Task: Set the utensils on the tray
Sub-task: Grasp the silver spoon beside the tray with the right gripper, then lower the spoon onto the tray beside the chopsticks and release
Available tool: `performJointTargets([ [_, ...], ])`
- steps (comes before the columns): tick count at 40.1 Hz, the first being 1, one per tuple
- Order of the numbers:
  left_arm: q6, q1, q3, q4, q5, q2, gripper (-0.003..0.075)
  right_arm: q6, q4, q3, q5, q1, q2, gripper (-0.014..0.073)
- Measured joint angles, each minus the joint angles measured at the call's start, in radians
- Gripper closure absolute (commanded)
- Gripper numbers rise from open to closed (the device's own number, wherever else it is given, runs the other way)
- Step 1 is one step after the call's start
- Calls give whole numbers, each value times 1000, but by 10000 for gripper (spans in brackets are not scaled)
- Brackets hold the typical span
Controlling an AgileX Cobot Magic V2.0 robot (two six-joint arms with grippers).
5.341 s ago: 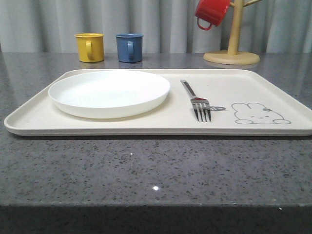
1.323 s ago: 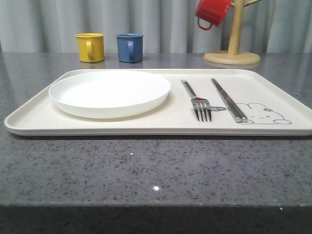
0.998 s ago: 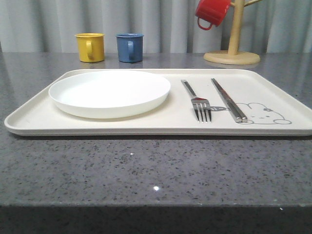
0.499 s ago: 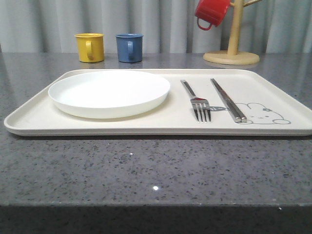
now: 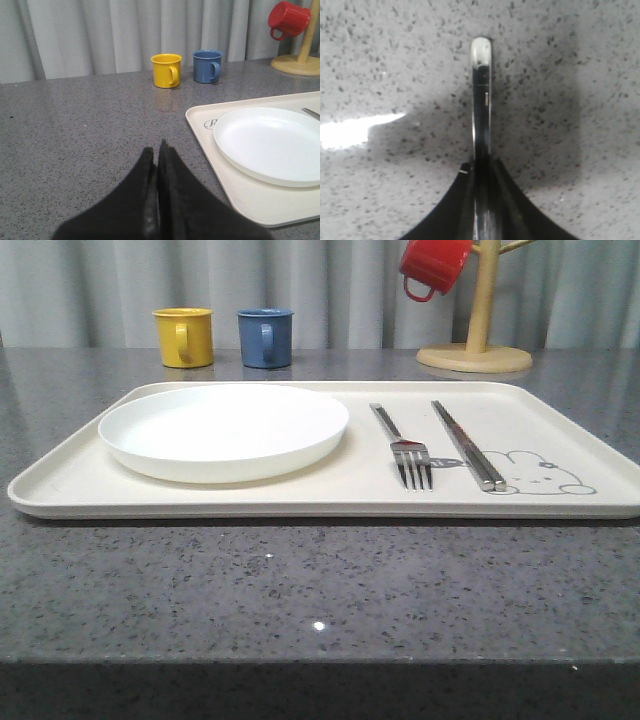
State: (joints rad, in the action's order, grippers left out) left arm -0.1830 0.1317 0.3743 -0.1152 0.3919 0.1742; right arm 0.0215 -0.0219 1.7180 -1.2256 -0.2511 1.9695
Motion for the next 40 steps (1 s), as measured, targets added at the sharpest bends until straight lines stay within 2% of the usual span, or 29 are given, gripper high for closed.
performJointTargets([
  [8,0,0,0,0,0,0,738,-52,14,0,0,12,-87,610],
  [14,0,0,0,0,0,0,738,-94,22,0,-7,63,-190,610],
  [23,0,0,0,0,0,0,738,-171,22,0,-19,229,-300,610],
  [31,0,0,0,0,0,0,738,-242,46,0,-22,389,-298,610],
  [40,0,0,0,0,0,0,738,-316,57,0,-22,484,-258,610],
])
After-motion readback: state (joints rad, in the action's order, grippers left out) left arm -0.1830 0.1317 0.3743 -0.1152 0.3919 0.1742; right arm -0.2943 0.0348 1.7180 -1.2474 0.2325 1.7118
